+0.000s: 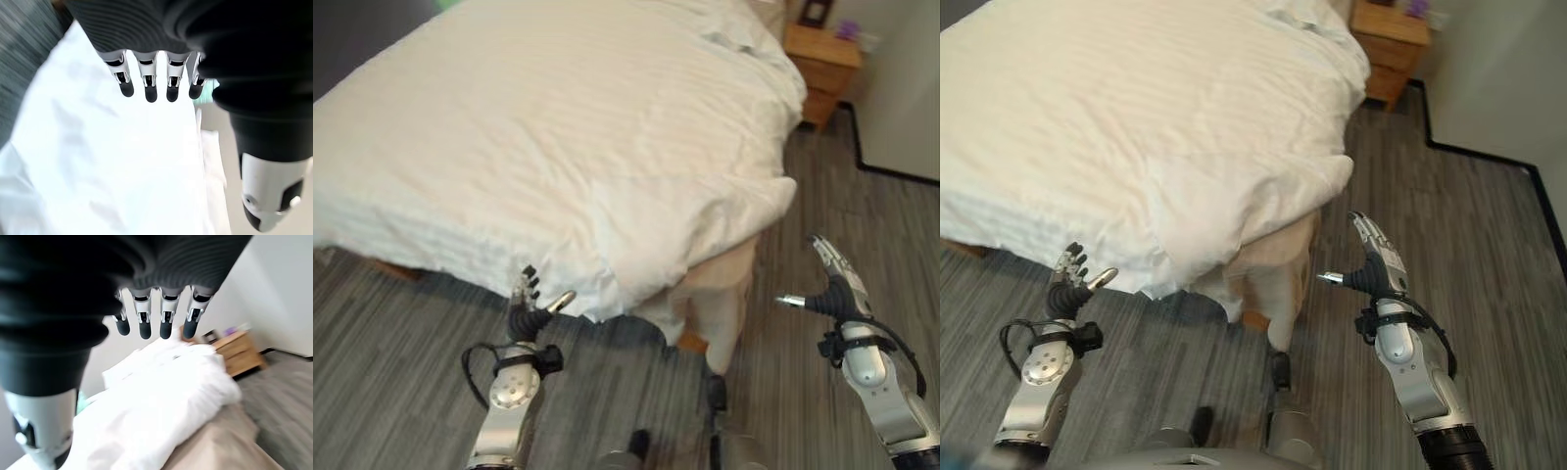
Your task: Making the bed.
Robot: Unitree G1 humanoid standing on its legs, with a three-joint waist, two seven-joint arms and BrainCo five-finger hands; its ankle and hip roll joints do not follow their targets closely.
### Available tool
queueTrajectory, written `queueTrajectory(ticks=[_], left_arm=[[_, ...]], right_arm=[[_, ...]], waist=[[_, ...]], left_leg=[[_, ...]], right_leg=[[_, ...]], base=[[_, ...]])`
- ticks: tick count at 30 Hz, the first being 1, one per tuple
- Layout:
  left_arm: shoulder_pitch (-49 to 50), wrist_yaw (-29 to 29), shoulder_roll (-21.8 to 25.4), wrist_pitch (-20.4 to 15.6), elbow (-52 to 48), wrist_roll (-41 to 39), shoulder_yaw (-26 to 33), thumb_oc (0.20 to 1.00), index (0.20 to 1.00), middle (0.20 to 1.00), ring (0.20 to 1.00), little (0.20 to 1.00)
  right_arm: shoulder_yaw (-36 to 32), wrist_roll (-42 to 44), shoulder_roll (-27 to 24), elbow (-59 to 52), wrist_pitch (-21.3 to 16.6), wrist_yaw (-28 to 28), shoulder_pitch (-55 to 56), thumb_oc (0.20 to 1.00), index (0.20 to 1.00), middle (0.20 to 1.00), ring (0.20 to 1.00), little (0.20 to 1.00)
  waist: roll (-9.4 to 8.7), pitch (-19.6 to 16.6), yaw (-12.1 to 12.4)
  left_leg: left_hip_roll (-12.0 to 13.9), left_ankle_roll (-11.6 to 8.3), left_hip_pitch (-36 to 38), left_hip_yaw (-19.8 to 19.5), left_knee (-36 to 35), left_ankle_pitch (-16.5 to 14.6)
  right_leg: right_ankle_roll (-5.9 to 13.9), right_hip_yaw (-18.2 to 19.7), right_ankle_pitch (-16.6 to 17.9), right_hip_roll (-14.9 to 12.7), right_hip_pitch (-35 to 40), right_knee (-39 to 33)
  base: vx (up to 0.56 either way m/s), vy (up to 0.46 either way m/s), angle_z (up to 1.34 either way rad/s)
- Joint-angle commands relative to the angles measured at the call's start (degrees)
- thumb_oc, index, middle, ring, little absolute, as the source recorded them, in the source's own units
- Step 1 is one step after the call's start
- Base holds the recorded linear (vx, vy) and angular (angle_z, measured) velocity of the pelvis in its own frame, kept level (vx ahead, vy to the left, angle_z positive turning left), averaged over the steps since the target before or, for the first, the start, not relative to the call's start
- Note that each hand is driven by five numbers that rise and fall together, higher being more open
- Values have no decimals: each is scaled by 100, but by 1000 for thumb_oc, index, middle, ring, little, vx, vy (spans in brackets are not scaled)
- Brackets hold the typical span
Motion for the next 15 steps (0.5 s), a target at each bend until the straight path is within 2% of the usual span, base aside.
queueTrajectory(ticks=[1,2,4,6,7,8,9,11,12,13,15], left_arm=[[-7,423,7,-480,-788,207,607,1000,1000,1000,1000,1000],[3,426,1,-474,-797,211,608,1000,1000,1000,1000,1000],[-221,712,180,-446,-772,606,981,1000,1000,1000,1000,1000],[-490,852,339,-405,-646,751,1031,1000,1000,1000,1000,1000],[-1118,1110,546,-275,-286,1031,872,1000,1000,1000,1000,1000],[-1127,1112,549,-279,-279,1031,870,1000,1000,1000,1000,1000],[-1830,1370,767,-39,252,1360,683,1000,1000,1000,1000,1000],[-2300,1507,1004,117,834,1646,500,1000,1000,1000,1000,1000],[-2354,1524,1018,90,899,1645,474,1000,1000,1000,1000,1000],[-2593,1550,1216,273,1156,1778,407,1000,1000,1000,1000,1000],[-3201,1576,1584,578,1808,2145,204,1000,1000,1000,1000,1000]], right_arm=[[-269,-220,-53,-141,-193,-93,310,1000,1000,1000,1000,1000],[-268,-221,-56,-150,-192,-89,319,1000,1000,1000,1000,1000],[-380,18,-58,-150,-293,-25,559,1000,1000,1000,1000,1000],[-367,70,-91,-84,-303,-10,610,1000,1000,1000,1000,1000],[-402,93,-129,40,-293,-48,674,1000,1000,1000,1000,1000],[-405,92,-127,42,-294,-48,670,1000,1000,1000,1000,1000],[-372,58,-168,82,-302,-60,792,1000,1000,1000,1000,1000],[-319,16,-248,107,-333,-4,844,1000,1000,1000,1000,1000],[-327,15,-240,110,-333,-6,838,1000,1000,1000,1000,1000],[-267,-35,-311,140,-309,32,887,1000,1000,1000,1000,1000],[-187,-73,-329,164,-261,70,1023,1000,1000,1000,1000,1000]], waist=[[270,-196,-172],[283,-198,-183],[374,-290,-275],[419,-279,-326],[432,-187,-515],[428,-190,-519],[481,-214,-850],[591,-312,-974],[593,-308,-959],[680,-378,-1030],[755,-426,-1219]], left_leg=[[616,-81,-376,603,-258,373],[633,-91,-370,594,-258,364],[805,-199,-355,659,-179,440],[816,-232,-409,711,-35,441],[776,-240,-653,1079,166,515],[770,-239,-665,1073,169,520],[849,-226,-798,1913,35,693],[892,-288,-686,2150,-236,774],[903,-294,-689,2156,-242,774],[913,-312,-654,2138,-258,713],[979,-375,-745,2304,-258,811]], right_leg=[[28,-259,-654,90,629,-97],[18,-273,-653,106,647,-113],[-102,-341,-835,230,858,-173],[-140,-412,-908,243,919,-174],[-174,-592,-952,140,1006,-172],[-172,-597,-949,134,998,-172],[-178,-754,-987,65,1029,-156],[-166,-771,-1002,125,1007,-167],[-170,-766,-1001,136,999,-167],[-150,-765,-1048,168,1008,-169],[-137,-734,-1004,183,907,-174]], base=[[171,-205,23],[283,-342,17],[159,-216,5],[50,-110,-4],[27,-85,1],[23,-40,47],[55,-7,77],[106,-10,82],[150,-2,50],[124,1,-13],[121,2,-58]])
